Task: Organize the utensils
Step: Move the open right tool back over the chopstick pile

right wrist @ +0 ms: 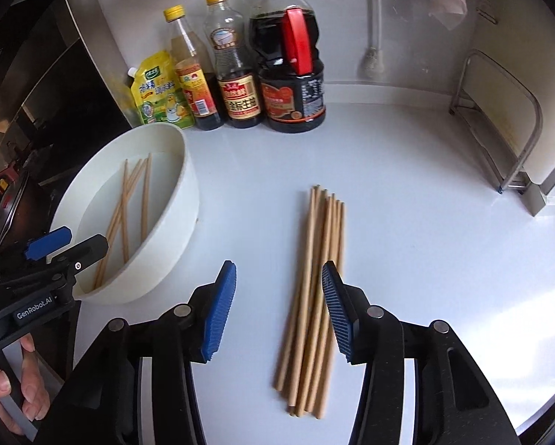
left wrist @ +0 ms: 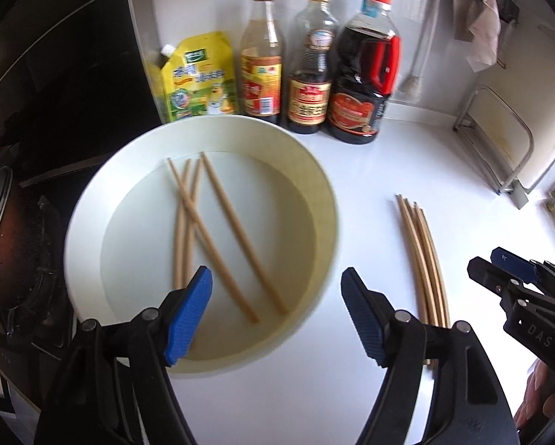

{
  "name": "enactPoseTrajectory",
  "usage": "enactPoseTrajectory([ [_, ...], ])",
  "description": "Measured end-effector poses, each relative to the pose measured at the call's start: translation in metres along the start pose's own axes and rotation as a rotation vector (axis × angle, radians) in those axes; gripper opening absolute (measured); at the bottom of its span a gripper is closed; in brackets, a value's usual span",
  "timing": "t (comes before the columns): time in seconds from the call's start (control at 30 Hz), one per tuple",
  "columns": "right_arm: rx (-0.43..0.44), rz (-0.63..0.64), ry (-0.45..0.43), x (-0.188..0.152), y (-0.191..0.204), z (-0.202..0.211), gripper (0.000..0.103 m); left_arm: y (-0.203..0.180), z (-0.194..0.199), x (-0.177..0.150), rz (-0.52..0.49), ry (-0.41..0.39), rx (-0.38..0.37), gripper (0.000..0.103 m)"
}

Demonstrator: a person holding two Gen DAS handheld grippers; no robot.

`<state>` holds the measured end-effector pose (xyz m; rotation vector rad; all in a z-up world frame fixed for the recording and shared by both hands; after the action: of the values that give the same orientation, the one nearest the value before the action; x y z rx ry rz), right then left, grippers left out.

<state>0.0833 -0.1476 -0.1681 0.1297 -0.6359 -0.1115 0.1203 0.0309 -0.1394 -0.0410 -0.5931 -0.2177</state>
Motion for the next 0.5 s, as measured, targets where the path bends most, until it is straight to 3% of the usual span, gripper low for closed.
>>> enactPoseTrajectory([
  [0.3,-0.061,-0.027,0.054,-0.03,-0.057,-0.021,0.048,-0.058,-0.012,-0.006,-0.056,0.013,-0.068,0.073],
  [0.5,-0.052,-0.043,0.1,-0.04,-0.072,-0.047,0.048,-0.074,-0.026,-0.011,-0.053,0.033,-0.085,0.077],
])
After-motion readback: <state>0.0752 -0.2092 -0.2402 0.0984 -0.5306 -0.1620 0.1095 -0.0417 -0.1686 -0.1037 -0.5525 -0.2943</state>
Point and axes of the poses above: each gripper's, at about its wrist camera, not at the fingertips, and z roughly against the way its jaws point, y to its left, x to its top, the point moved 10 cm from there along -z, roughly the way its jaws point, and after that the axes turned 4 degrees about -z, right-handed, at the moved point
